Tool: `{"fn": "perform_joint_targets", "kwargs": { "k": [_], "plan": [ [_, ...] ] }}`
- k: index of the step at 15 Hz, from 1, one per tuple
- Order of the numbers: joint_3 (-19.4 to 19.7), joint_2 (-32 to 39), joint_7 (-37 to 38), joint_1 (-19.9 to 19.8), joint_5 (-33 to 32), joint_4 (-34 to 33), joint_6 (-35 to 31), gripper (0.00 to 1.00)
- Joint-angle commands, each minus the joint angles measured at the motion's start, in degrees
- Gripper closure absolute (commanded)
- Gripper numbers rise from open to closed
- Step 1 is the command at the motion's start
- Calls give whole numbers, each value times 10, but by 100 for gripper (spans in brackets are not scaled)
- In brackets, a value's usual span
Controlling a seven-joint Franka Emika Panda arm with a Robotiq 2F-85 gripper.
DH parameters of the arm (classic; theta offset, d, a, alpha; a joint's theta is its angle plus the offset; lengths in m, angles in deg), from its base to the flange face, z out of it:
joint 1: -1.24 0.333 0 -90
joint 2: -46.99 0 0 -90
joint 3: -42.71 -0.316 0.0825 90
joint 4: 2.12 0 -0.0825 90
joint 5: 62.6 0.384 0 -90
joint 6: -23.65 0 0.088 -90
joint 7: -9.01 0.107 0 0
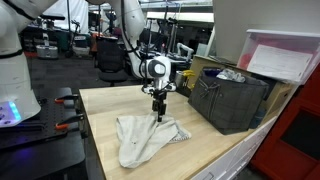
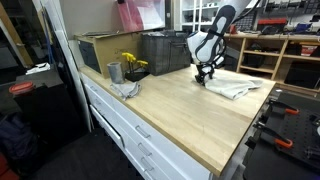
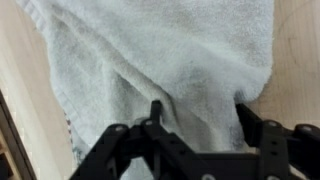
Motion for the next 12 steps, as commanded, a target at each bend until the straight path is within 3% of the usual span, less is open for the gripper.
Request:
{"fn": "perform_joint_targets", "kwargs": {
  "k": [1, 7, 12],
  "plan": [
    [17, 5, -53, 20, -6, -8, -5, 57],
    [37, -19, -27, 56, 4, 11, 4, 99],
    [26, -28, 2, 76, 37, 9, 44, 99]
  ]
}}
